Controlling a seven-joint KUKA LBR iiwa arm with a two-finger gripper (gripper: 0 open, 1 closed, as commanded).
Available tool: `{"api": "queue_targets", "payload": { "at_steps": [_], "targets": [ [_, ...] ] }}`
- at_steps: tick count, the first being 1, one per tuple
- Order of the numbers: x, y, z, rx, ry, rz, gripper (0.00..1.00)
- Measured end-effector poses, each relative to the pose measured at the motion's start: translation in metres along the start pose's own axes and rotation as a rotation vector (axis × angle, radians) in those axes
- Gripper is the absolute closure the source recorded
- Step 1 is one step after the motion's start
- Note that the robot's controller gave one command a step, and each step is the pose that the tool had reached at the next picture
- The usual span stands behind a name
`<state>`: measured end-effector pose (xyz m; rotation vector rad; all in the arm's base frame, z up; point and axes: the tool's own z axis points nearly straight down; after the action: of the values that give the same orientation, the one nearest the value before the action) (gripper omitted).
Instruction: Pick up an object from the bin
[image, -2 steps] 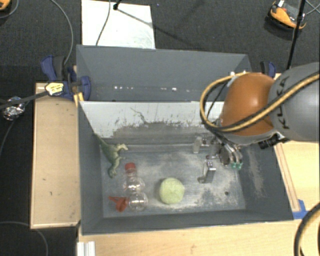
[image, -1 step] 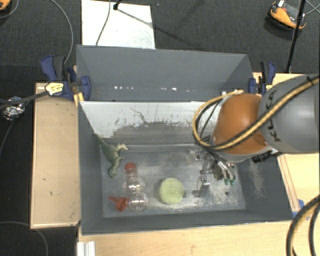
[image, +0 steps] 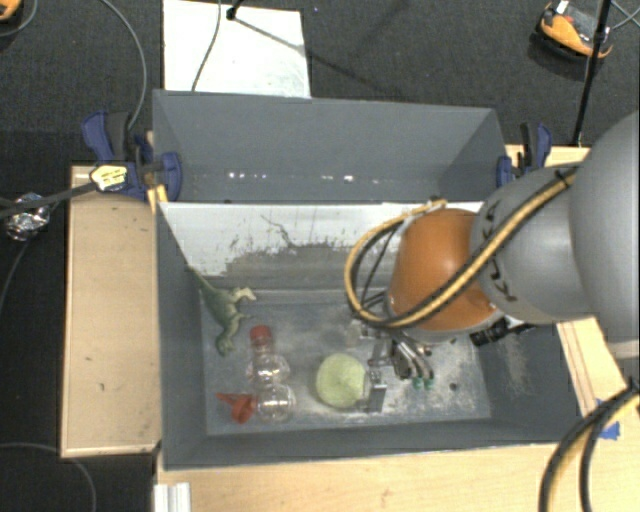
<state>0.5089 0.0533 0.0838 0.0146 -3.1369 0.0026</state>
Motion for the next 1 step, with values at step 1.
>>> {"api": "queue_targets", "payload": {
  "at_steps": [1],
  "targets": [
    [0.0034, 0.0383, 0.0014, -0.005, -0.007, 0.041, 0.00]
  ]
}}
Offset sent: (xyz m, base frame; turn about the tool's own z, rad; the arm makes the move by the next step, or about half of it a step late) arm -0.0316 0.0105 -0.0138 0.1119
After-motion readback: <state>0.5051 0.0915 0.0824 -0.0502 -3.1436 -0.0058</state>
